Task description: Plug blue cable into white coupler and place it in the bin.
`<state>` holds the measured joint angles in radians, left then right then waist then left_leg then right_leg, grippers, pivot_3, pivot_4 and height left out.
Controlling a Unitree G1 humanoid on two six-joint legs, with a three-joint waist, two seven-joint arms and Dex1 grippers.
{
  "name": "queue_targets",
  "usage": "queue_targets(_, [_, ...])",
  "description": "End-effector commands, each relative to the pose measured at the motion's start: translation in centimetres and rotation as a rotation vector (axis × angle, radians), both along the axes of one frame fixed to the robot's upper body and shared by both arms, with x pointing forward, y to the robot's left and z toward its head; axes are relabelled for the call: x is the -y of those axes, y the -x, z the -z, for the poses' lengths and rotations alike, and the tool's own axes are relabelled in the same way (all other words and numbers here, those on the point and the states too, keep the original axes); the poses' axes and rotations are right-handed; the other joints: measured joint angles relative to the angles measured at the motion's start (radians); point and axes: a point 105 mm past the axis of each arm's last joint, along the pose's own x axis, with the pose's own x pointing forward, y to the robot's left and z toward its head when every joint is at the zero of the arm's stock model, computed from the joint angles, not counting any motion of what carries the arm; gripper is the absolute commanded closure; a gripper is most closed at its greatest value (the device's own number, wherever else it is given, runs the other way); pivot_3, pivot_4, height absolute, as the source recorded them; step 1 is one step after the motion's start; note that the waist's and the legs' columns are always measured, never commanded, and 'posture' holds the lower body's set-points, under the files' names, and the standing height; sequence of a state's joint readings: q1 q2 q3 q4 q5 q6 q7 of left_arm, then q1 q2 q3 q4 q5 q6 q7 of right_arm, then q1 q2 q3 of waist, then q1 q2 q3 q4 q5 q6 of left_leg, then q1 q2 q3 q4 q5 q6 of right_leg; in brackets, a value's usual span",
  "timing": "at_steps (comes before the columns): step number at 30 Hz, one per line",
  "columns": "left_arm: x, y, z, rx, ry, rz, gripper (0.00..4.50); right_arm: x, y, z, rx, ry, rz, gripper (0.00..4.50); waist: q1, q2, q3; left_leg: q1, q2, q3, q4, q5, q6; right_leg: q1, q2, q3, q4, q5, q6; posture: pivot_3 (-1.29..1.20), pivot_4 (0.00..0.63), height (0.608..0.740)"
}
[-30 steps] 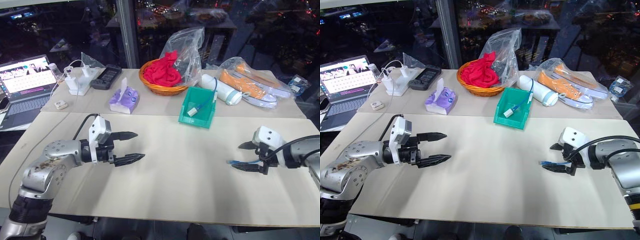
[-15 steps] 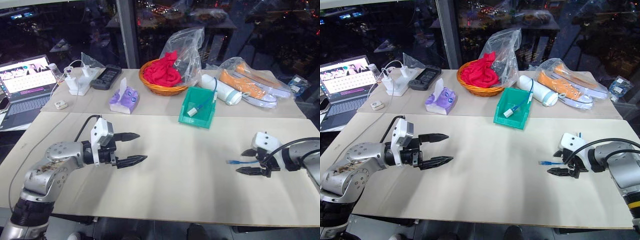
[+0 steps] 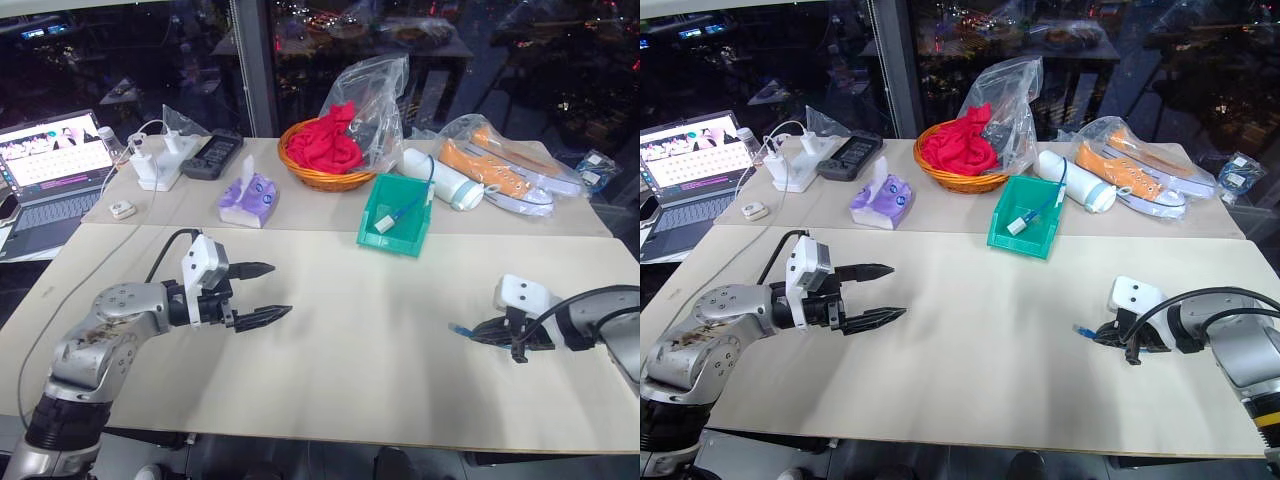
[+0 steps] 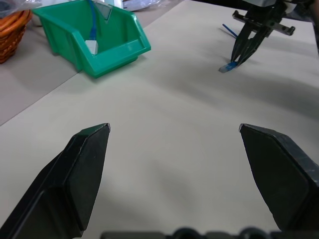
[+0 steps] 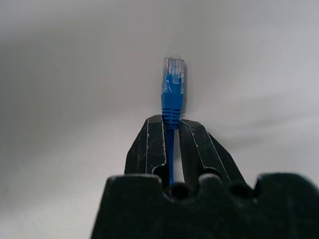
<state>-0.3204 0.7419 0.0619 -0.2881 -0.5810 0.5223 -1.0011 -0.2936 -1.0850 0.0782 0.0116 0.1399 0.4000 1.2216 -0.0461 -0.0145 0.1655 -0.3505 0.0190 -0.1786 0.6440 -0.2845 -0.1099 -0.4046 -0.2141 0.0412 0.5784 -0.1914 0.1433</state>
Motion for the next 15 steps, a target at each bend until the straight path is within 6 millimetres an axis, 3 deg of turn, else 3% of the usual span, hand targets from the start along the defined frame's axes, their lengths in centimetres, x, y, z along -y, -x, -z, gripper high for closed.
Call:
queue_targets(1, [0.3, -0.2, -1.2, 0.063, 0.005, 0.012, 0.0, -0.9, 0.1, 0.1, -0.005, -0.019, -0.025, 4.26, -0.001, 0.0, 0.0, 0.0, 0.0, 0.0, 0.0, 0.0, 0.0, 0.0, 0.0, 0.0, 0.0, 0.0, 0.0, 0.0, 0.15, 0.74])
queue_targets(4, [0.3, -0.1, -1.1, 0.063, 0.005, 0.01, 0.0, -1.3, 0.5, 0.6, -0.019, -0.021, -0.049, 4.49, -0.002, 0.0, 0.0, 0.0, 0.0, 0.0, 0.0, 0.0, 0.0, 0.0, 0.0, 0.0, 0.0, 0.0, 0.0, 0.0, 0.15, 0.74])
queue_targets(9, [-0.1, -0.6, -0.8, 0.051, 0.001, -0.039, 0.0, -3.9, 1.1, 0.7, -0.007, -0.069, -0.143, 4.49, -0.004, -0.001, 0.0, 0.001, 0.0, 0.0, 0.0, 0.0, 0.0, 0.0, 0.0, 0.0, 0.0, 0.0, 0.0, 0.0, 0.15, 0.74])
queue_targets(15, [0.1, -0.9, -0.9, 0.06, -0.02, -0.02, 0.0, -11.6, 1.0, 1.3, 0.016, -0.187, -0.308, 4.49, -0.021, -0.001, -0.001, 0.003, 0.0, 0.0, 0.0, 0.0, 0.0, 0.001, 0.001, 0.0, 0.0, 0.0, 0.0, 0.0, 0.15, 0.74])
